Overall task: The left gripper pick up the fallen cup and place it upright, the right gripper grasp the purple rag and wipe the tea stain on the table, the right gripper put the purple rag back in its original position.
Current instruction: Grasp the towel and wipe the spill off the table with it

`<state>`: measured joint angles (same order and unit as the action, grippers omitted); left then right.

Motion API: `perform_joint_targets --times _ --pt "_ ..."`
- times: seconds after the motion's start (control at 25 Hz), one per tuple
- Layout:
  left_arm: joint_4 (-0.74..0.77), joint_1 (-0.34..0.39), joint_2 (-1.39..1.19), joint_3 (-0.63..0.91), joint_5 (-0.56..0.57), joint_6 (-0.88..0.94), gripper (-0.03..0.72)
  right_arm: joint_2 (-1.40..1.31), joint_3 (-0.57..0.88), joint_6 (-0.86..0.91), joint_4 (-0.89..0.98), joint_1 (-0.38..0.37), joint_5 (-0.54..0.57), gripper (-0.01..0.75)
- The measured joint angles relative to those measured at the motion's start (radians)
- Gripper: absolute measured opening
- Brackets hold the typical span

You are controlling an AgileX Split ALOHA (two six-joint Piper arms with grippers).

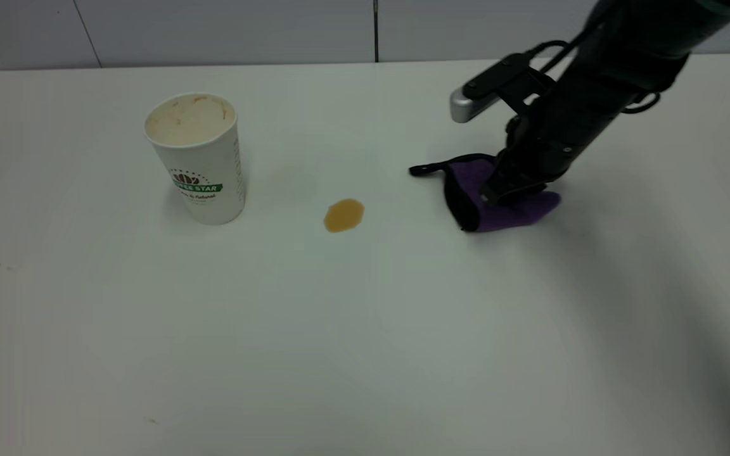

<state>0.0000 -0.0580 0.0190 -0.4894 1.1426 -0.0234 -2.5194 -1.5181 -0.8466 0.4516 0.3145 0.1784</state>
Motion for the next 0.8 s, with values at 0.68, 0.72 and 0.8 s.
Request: perform_joint_targets --times 0.68,0.72,0.8 --pt "0.000 0.000 0.000 0.000 0.000 0.002 0.470 -0.220 -0.482 0.033 0.048 0.169 0.250 0.050" --pt "0.000 0.000 0.000 0.000 0.000 0.002 0.470 -0.221 -0.487 0.033 0.048 0.186 0.256 0.050" --pt "0.000 0.000 0.000 0.000 0.000 0.002 0.470 -0.221 -0.487 0.033 0.052 0.216 0.268 0.050"
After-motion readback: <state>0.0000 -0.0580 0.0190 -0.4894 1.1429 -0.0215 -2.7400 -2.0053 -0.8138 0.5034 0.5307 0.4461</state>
